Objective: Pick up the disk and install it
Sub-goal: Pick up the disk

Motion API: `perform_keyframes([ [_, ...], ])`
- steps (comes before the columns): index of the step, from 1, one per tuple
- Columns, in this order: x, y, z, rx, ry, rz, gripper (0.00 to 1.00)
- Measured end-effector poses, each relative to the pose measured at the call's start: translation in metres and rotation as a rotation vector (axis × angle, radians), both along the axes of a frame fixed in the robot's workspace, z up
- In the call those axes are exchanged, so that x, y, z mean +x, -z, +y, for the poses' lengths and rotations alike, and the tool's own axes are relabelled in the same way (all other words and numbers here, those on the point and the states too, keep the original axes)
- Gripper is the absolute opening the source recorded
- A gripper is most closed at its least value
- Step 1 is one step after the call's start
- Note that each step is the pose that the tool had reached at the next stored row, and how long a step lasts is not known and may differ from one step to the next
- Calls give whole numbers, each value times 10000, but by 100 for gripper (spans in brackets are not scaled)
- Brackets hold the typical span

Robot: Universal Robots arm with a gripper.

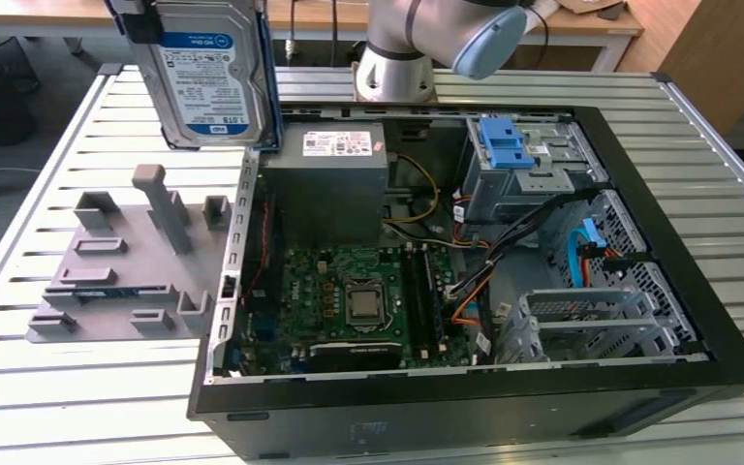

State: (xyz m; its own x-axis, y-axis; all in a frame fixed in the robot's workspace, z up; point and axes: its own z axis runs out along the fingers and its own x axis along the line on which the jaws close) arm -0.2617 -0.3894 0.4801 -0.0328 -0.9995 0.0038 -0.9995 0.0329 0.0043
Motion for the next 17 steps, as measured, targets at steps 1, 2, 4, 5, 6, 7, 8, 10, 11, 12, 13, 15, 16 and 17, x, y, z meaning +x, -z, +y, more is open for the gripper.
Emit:
perform_keyframes([
  [1, 5, 0, -3, 0, 1, 0, 36],
  [2, 11, 0, -7, 0, 2, 0, 36],
  [4, 54, 0, -34, 0, 1, 0, 36],
  [5, 62, 0, -39, 0, 2, 0, 36],
  [6, 68, 0, -42, 0, 2, 0, 36],
  [7, 78, 0, -48, 0, 1, 0, 36],
  [8, 78, 0, -48, 0, 1, 0, 36],
  [10, 78, 0, -48, 0, 2, 0, 36],
  [11, 79, 0, -48, 1, 1, 0, 36],
  [12, 79, 0, -48, 0, 2, 0, 36],
  [13, 79, 0, -48, 0, 2, 0, 36],
  [15, 79, 0, -48, 0, 1, 0, 36],
  [16, 79, 0, -48, 0, 2, 1, 36],
  [17, 81, 0, -53, 0, 3, 1, 36],
])
